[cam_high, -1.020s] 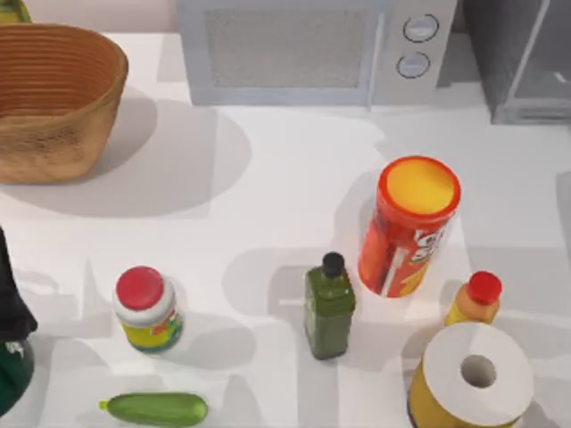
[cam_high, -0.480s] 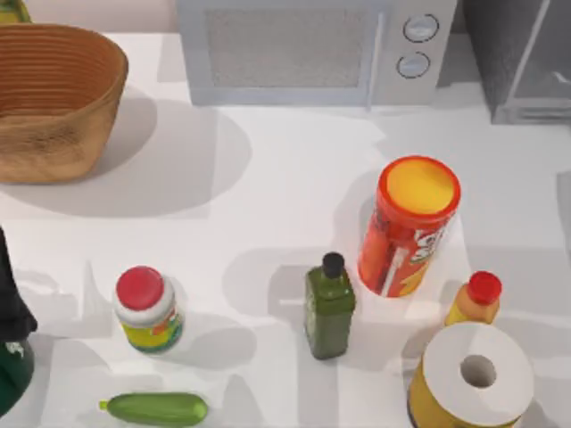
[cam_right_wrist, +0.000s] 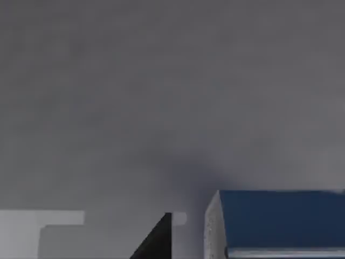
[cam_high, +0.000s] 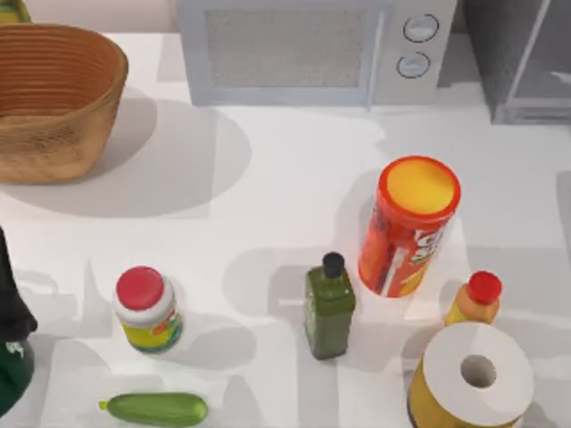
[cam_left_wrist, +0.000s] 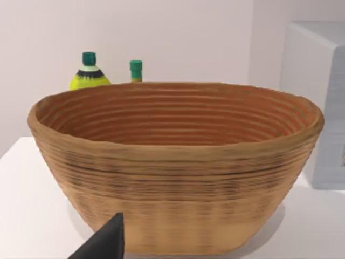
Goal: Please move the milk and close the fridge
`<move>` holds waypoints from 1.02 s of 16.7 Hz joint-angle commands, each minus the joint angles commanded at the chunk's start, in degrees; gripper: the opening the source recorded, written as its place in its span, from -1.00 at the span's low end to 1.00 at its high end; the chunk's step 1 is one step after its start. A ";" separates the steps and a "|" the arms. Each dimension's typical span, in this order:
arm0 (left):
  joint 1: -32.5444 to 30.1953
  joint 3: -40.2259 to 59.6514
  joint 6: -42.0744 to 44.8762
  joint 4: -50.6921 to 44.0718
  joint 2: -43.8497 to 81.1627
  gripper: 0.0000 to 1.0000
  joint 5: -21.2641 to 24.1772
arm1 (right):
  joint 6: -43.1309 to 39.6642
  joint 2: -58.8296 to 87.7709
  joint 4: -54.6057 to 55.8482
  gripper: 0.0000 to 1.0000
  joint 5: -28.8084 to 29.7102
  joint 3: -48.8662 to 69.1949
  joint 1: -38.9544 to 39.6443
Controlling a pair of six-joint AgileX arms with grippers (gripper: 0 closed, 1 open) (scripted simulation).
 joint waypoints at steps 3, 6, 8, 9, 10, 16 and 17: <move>0.00 0.00 0.00 0.00 0.00 1.00 0.00 | 0.00 0.00 0.00 1.00 0.00 0.00 0.00; 0.00 0.00 0.00 0.00 0.00 1.00 0.00 | 0.00 0.00 0.00 1.00 0.00 0.00 0.00; 0.00 0.00 0.00 0.00 0.00 1.00 0.00 | 0.00 0.00 0.00 1.00 0.00 0.00 0.00; 0.00 0.00 0.00 0.00 0.00 1.00 0.00 | 0.00 0.42 1.82 1.00 0.00 -2.73 0.54; 0.00 0.00 0.00 0.00 0.00 1.00 0.00 | 0.00 0.42 1.82 1.00 0.00 -2.73 0.54; 0.00 0.00 0.00 0.00 0.00 1.00 0.00 | 1.45 -11.62 3.92 1.00 2.98 -14.07 -0.67; 0.00 0.00 0.00 0.00 0.00 1.00 0.00 | 1.66 -15.35 4.64 1.00 3.49 -17.74 -0.63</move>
